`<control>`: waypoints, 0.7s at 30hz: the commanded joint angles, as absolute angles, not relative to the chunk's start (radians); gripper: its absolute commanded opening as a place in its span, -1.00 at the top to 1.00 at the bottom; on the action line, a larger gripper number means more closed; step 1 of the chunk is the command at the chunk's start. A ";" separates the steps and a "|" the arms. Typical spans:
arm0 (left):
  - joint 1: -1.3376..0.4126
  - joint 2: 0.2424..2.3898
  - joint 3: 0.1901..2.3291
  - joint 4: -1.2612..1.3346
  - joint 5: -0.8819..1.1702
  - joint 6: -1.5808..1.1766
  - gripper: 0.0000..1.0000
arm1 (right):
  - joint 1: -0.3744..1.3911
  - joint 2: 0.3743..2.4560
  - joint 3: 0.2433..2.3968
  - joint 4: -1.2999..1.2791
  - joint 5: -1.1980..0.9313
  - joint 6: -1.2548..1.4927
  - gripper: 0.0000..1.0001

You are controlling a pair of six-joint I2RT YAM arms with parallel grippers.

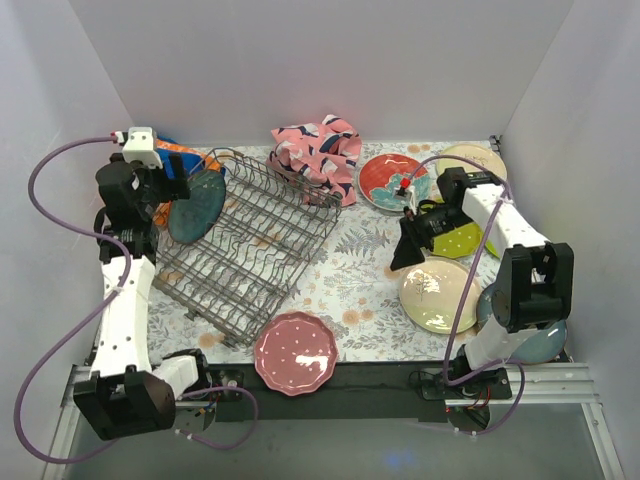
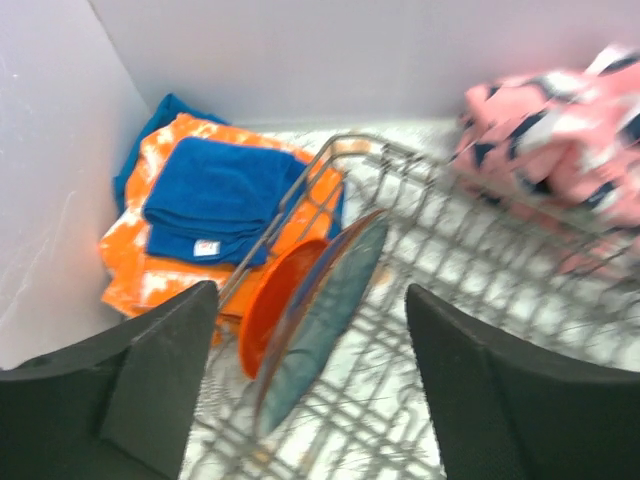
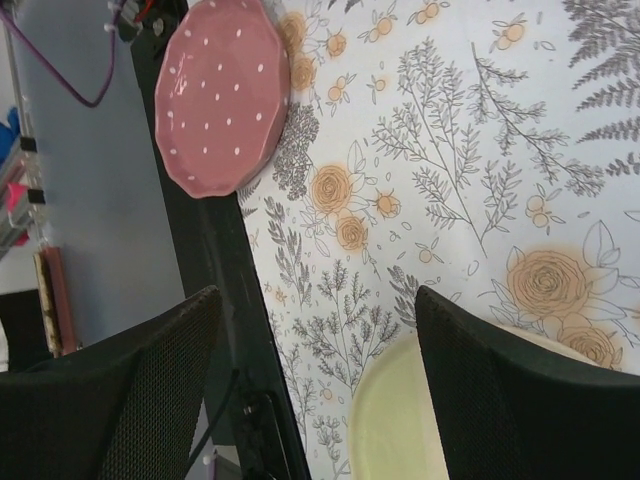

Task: Load the plates into the dish rack
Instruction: Insert the plate into the dish rack, then grab a plate with the right arm

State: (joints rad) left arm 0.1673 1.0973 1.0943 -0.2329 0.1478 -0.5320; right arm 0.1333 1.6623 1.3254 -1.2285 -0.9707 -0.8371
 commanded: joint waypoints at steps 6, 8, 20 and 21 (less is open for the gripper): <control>0.170 0.953 1.128 -0.411 0.340 -1.001 -0.64 | 0.415 1.542 1.229 -1.015 -0.815 -0.704 -0.68; 0.170 0.936 1.126 -0.478 0.357 -1.051 -0.65 | 0.498 1.520 1.175 -0.951 -0.775 -0.628 -0.68; 0.169 0.753 1.025 -0.638 0.429 -1.245 -0.65 | 0.816 1.401 0.839 -0.294 -0.499 -0.198 -0.71; 0.170 0.744 1.020 -0.655 0.433 -1.252 -0.65 | 0.824 1.402 0.831 -0.272 -0.483 -0.175 -0.71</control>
State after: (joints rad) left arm 0.1673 0.8116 1.0401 -0.5961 0.3935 -1.1839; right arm 0.7887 1.4261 0.8696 -0.5236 -0.5999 -0.3382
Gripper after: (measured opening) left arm 0.825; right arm 0.851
